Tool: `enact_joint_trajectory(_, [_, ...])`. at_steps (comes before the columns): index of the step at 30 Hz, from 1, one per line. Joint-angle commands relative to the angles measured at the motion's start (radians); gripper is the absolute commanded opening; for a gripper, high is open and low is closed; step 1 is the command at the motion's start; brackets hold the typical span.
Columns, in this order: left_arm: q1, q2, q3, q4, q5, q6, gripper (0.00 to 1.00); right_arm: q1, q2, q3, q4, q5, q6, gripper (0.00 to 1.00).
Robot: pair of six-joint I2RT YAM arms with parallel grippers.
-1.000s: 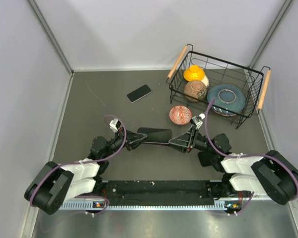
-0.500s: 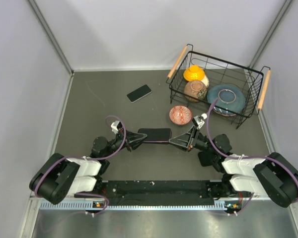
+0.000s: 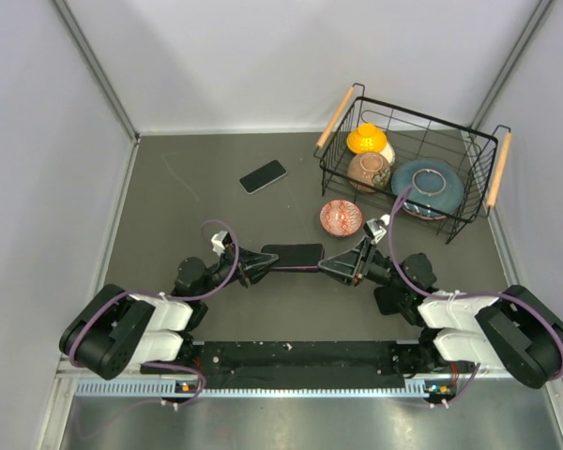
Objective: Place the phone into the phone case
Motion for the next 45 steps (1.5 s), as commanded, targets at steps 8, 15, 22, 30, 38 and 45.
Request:
enact_joint_trajectory(8, [-0.005, -0.021, 0.031, 0.411, 0.128, 0.003, 0.00, -0.001, -0.002, 0.035, 0.245, 0.100, -0.008, 0.55])
enact_joint_trajectory(15, [-0.007, -0.039, 0.036, 0.411, 0.137, 0.006, 0.00, -0.001, 0.005, 0.035, 0.237, 0.103, -0.001, 0.42])
enact_joint_trajectory(22, [-0.007, -0.029, 0.022, 0.411, 0.136, 0.021, 0.10, -0.001, -0.023, 0.022, 0.228, 0.089, -0.011, 0.10])
enact_joint_trajectory(30, [-0.007, -0.065, 0.047, 0.243, 0.191, 0.142, 0.59, -0.001, -0.089, 0.074, 0.041, 0.028, -0.053, 0.00])
enact_joint_trajectory(38, [-0.005, -0.208, 0.127, -0.182, 0.241, 0.383, 0.10, -0.003, -0.313, 0.116, -0.438, -0.017, -0.249, 0.15])
enact_joint_trajectory(45, [-0.005, -0.296, 0.240, -0.437, 0.367, 0.586, 0.00, -0.003, -0.486, 0.220, -0.853, -0.022, -0.468, 0.55])
